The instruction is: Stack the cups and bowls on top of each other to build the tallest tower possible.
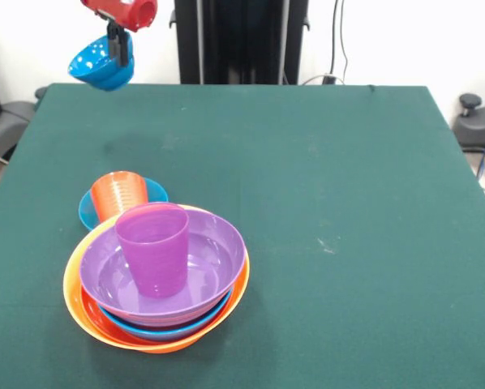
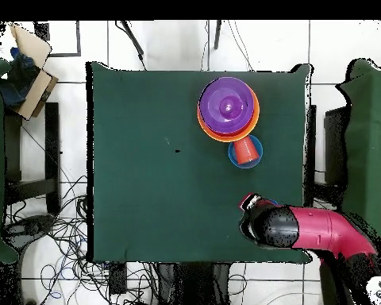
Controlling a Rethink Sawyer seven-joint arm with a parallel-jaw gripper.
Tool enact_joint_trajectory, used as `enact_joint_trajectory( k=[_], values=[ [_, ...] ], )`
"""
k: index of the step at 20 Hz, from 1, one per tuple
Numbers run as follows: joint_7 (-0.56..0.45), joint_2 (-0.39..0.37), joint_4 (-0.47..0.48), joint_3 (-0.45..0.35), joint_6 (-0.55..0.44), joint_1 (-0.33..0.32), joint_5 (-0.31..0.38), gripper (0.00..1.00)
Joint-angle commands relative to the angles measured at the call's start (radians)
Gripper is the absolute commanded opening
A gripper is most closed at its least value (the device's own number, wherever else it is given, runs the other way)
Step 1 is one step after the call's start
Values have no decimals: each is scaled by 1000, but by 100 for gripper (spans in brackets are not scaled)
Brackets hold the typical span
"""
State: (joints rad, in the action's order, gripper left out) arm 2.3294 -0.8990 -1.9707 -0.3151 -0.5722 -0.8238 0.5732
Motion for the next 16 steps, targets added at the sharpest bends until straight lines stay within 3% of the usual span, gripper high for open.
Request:
enact_joint_trajectory(
  k=[1, 5, 9, 12, 16],
  values=[
    [-237, -18, -101, -153, 45, -136, -27, 0],
    [-195, -38, -36, -160, -54, -90, -46, 0],
    [-114, 0, 108, -134, -162, 3, -43, 0],
    [-56, 40, 204, -95, -190, 81, 1, 0],
    [-57, 44, 289, -68, -229, 147, 53, 0]
  ],
)
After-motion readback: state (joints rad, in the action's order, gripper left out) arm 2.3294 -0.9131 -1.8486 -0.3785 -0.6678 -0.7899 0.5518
